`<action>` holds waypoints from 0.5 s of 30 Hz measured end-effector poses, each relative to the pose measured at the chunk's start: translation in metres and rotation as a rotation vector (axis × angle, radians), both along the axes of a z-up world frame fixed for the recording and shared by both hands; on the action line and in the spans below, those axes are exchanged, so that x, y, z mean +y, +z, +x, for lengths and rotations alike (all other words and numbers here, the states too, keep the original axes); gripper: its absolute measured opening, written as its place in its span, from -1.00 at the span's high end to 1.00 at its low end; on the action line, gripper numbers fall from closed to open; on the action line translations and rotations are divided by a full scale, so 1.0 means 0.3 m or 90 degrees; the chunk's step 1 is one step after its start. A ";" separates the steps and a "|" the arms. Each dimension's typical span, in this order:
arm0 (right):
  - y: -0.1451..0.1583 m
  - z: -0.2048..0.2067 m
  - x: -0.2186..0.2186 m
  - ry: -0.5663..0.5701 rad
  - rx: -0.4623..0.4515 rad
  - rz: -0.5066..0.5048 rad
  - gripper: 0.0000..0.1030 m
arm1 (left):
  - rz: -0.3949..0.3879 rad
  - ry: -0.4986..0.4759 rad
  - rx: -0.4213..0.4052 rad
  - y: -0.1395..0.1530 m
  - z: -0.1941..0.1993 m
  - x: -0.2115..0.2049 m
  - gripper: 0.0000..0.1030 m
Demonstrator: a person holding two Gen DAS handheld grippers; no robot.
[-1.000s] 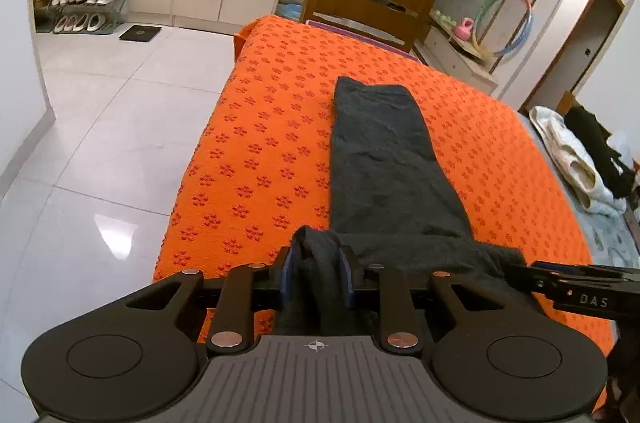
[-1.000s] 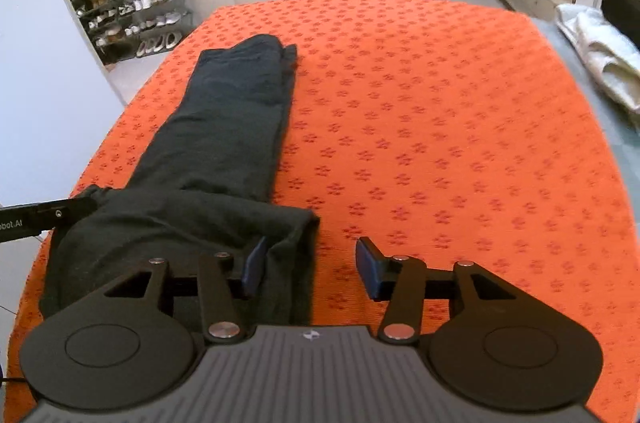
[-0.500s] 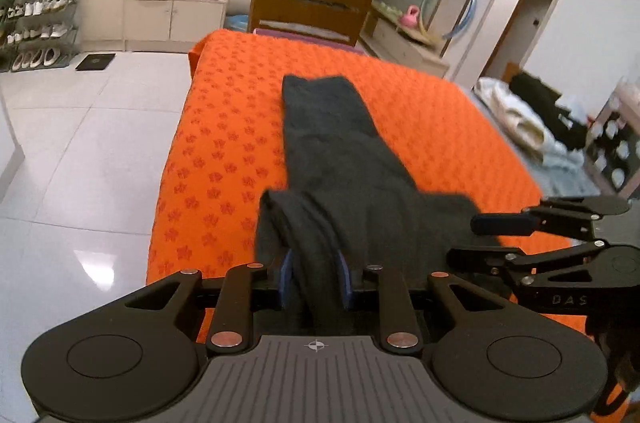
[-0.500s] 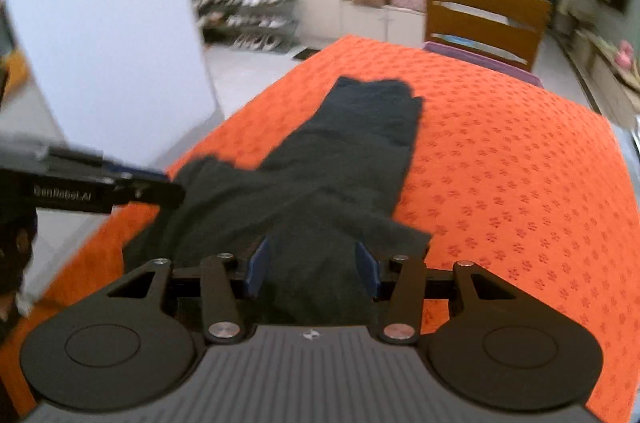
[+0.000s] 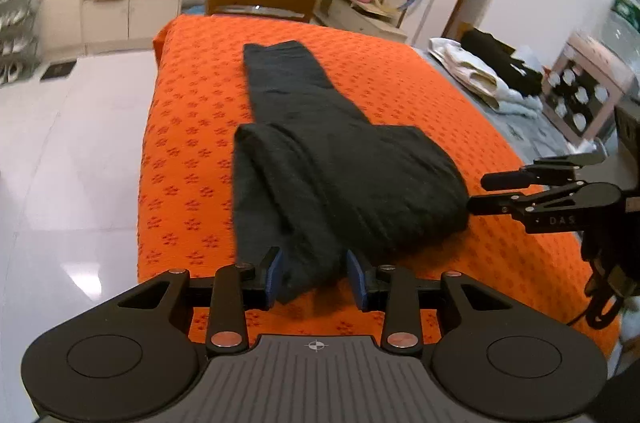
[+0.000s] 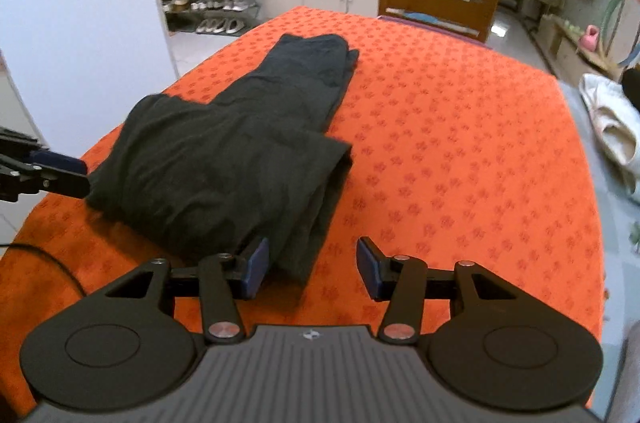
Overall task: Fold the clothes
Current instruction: 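Lift the held end and fold it over the pants legs with both tools, then lower the fold onto the pants and open both tools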
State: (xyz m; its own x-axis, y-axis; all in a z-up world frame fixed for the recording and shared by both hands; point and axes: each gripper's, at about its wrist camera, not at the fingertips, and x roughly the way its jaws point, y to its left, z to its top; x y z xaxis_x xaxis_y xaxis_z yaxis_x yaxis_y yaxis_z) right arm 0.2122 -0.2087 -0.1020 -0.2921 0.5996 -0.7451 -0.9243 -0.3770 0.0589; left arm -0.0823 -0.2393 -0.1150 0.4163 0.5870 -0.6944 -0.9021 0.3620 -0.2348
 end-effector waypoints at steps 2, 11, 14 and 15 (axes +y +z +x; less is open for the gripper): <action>-0.002 -0.013 -0.028 0.015 0.008 0.001 -0.06 | 0.013 -0.013 0.002 0.005 0.019 -0.020 0.30; -0.042 -0.095 -0.083 0.039 0.045 -0.032 0.43 | -0.032 -0.022 -0.007 -0.053 0.086 0.011 0.51; -0.063 -0.097 -0.064 0.017 0.054 -0.040 0.43 | -0.034 -0.001 -0.007 -0.073 0.102 0.031 0.51; -0.066 -0.095 -0.058 0.010 0.062 -0.042 0.42 | -0.034 0.005 -0.008 -0.079 0.106 0.036 0.51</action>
